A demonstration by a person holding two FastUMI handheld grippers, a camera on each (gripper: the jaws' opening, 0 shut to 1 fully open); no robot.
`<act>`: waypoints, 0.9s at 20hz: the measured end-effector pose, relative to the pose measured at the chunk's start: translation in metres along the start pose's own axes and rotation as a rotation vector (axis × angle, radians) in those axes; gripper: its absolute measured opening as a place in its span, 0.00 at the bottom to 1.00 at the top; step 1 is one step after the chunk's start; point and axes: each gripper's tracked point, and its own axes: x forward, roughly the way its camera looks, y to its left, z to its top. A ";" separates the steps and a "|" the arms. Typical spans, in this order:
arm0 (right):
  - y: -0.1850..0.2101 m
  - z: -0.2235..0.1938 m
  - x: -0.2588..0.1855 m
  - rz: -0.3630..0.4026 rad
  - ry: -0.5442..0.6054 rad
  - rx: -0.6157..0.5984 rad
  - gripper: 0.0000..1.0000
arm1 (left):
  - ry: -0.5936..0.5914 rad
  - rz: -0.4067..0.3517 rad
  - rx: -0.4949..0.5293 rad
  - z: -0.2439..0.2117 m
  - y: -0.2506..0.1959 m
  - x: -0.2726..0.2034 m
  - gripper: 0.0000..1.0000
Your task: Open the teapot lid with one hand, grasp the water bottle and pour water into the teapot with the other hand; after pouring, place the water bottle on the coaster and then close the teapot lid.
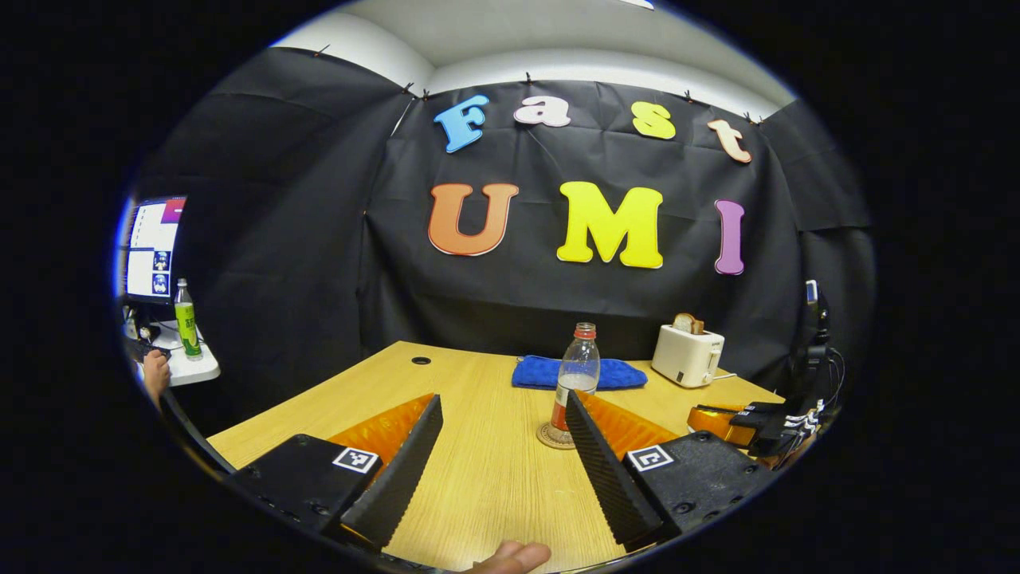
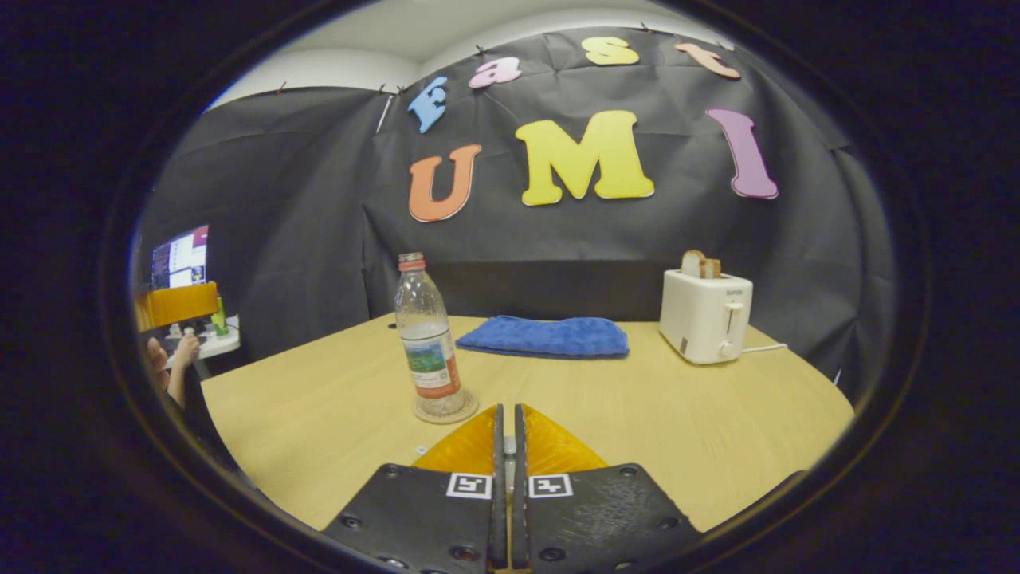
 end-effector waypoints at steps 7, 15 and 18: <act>0.013 -0.009 0.016 0.003 0.045 -0.047 0.02 | -0.027 -0.051 0.069 0.014 -0.011 -0.013 0.97; 0.022 -0.016 0.026 0.008 0.055 -0.075 0.05 | 0.000 -0.041 0.094 0.005 -0.012 -0.007 0.98; 0.024 -0.015 0.027 0.024 0.051 -0.052 0.07 | 0.004 -0.050 0.091 0.004 -0.013 -0.005 0.98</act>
